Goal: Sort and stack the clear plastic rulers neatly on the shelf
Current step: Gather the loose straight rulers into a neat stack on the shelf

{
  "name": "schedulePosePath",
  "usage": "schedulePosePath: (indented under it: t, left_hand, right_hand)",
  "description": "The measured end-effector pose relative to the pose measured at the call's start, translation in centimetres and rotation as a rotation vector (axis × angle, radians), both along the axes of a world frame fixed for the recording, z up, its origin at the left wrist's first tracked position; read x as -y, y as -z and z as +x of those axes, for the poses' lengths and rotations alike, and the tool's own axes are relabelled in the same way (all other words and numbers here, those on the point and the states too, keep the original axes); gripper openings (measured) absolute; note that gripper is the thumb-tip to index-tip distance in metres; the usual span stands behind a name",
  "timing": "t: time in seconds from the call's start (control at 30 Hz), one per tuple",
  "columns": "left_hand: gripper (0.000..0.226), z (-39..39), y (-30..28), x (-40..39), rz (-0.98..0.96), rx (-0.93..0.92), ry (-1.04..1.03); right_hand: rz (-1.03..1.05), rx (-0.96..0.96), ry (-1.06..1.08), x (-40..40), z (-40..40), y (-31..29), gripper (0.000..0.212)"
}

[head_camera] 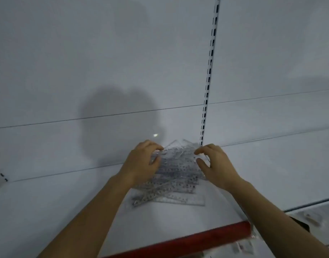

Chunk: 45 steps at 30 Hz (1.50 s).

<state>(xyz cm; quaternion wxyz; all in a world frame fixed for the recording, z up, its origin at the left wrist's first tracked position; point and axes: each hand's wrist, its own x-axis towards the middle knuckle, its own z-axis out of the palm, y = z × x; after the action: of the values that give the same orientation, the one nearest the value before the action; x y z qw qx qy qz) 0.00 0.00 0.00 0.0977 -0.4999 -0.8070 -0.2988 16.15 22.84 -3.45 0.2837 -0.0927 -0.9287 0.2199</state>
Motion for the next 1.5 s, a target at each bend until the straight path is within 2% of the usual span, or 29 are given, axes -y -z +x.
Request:
schedulePosePath:
  t: [0.13,0.3,0.5,0.67,0.9,1.07,1.2,1.27,1.4,1.43,1.5]
  left_hand:
    - [0.030,0.3,1.5,-1.4,0.074,0.140,-0.024]
    - [0.030,0.6,4.2,-1.6,0.091,0.126,-0.036]
    - [0.035,0.3,4.8,-1.4,0.038,0.093,-0.016]
    - [0.027,0.2,4.9,-1.3,0.049,0.071,-0.016]
    - [0.028,0.7,4.8,-0.8,0.045,0.092,-0.046]
    - [0.030,0.9,4.7,-0.7,0.048,0.098,-0.046]
    - [0.040,1.2,4.6,-0.6,0.056,0.047,-0.078]
    - [0.037,1.2,4.5,-0.6,0.064,0.006,-0.104]
    - [0.026,1.0,4.3,-0.6,0.128,0.004,-0.043]
    - [0.018,1.1,4.1,-0.6,0.156,0.027,-0.033]
    - [0.010,1.2,3.7,-0.5,0.211,0.049,-0.041]
  right_hand:
    - [-0.087,-0.068,0.078,0.1,0.1,1.6,0.020]
    - [-0.215,-0.025,0.128,-0.4,0.4,2.0,0.025]
    - [-0.198,0.054,0.081,-0.3,0.5,1.8,0.033]
    - [-0.232,0.080,0.038,0.2,0.9,1.5,0.042]
    - [-0.231,-0.029,0.032,0.8,1.3,1.2,0.019]
    - [-0.540,-0.105,0.013,1.1,0.7,0.3,0.006]
    - [-0.787,-0.181,-0.004,1.3,0.5,-1.7,0.010]
    - [-0.856,-0.190,-0.030,1.5,0.2,-2.8,0.011]
    - [-0.813,-0.148,0.007,0.6,-1.1,-3.8,0.014]
    - [-0.766,-0.119,0.058,0.0,-1.4,-3.6,0.015]
    - [-0.542,0.037,0.136,-1.3,-1.9,-3.1,0.016]
